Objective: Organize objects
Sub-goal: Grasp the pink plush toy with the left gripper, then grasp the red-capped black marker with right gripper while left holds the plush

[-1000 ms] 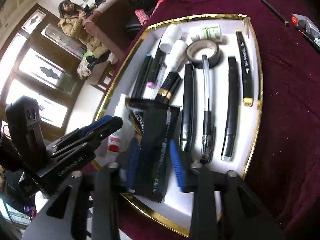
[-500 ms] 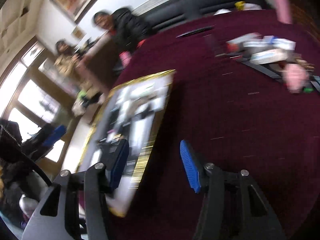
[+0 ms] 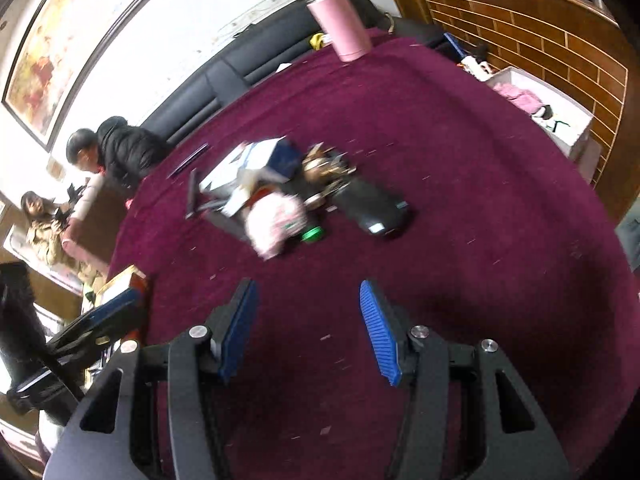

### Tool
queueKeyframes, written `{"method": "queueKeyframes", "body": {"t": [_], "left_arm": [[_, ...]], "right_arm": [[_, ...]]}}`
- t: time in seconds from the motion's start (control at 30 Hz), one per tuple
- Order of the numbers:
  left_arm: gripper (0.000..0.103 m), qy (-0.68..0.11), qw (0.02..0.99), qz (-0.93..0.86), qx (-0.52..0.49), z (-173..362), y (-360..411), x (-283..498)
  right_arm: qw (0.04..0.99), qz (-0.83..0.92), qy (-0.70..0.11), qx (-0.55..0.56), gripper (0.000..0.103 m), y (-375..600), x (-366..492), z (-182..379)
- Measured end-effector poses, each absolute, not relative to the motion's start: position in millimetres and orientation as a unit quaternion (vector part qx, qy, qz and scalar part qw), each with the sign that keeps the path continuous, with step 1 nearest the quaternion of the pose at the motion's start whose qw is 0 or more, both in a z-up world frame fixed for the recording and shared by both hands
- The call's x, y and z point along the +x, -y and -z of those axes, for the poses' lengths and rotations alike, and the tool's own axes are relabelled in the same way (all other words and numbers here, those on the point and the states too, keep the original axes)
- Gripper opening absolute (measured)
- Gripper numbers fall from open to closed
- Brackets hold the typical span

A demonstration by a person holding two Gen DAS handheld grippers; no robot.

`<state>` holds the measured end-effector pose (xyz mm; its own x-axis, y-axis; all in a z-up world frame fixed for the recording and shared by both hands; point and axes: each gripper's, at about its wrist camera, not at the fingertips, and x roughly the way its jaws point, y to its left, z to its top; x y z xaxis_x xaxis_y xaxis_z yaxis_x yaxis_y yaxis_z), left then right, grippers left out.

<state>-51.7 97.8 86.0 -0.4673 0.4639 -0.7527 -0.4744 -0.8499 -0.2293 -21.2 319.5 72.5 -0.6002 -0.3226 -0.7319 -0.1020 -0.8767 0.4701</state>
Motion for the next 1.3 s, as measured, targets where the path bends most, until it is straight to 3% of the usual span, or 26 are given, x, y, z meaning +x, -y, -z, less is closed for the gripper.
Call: {"method": "queueKeyframes", "body": {"t": [0.3,0.53,0.57,0.67,0.87,1.13,1.3], "left_arm": [[0.051,-0.102,0.252,-0.853,-0.445,-43.8,-169.2,-108.6],[0.05,-0.132,0.244,-0.851,-0.445,-27.6,-190.2,-115.6],[0.045,-0.133,0.246,-0.851,-0.445,-27.9,-190.3,-114.3],[0.038,-0.117,0.257,-0.846,-0.452,-29.6,-186.2,-114.5],[0.038,-0.084,0.255,-0.851,-0.451,-44.8,-160.1,-101.0],[0.038,-0.032,0.224,-0.87,-0.438,-73.7,-76.4,-67.1],[0.038,-0.016,0.203,-0.875,-0.439,-71.6,-42.1,-53.1]], "right_arm": [[0.068,0.857,0.253,0.443,0.052,-353.1,-43.4,-58.8],[0.075,0.858,0.249,0.444,0.052,-359.6,-60.4,-56.0],[0.077,0.858,0.246,0.445,0.052,-358.6,-63.0,-55.6],[0.074,0.861,0.227,0.45,0.052,-353.3,-69.8,-54.4],[0.068,0.862,0.182,0.468,0.052,-341.9,-85.8,-48.9],[0.158,0.853,0.181,0.463,0.052,-294.1,-92.9,-61.8],[0.181,0.847,0.135,0.482,0.052,-244.7,-113.0,-56.8]]}}
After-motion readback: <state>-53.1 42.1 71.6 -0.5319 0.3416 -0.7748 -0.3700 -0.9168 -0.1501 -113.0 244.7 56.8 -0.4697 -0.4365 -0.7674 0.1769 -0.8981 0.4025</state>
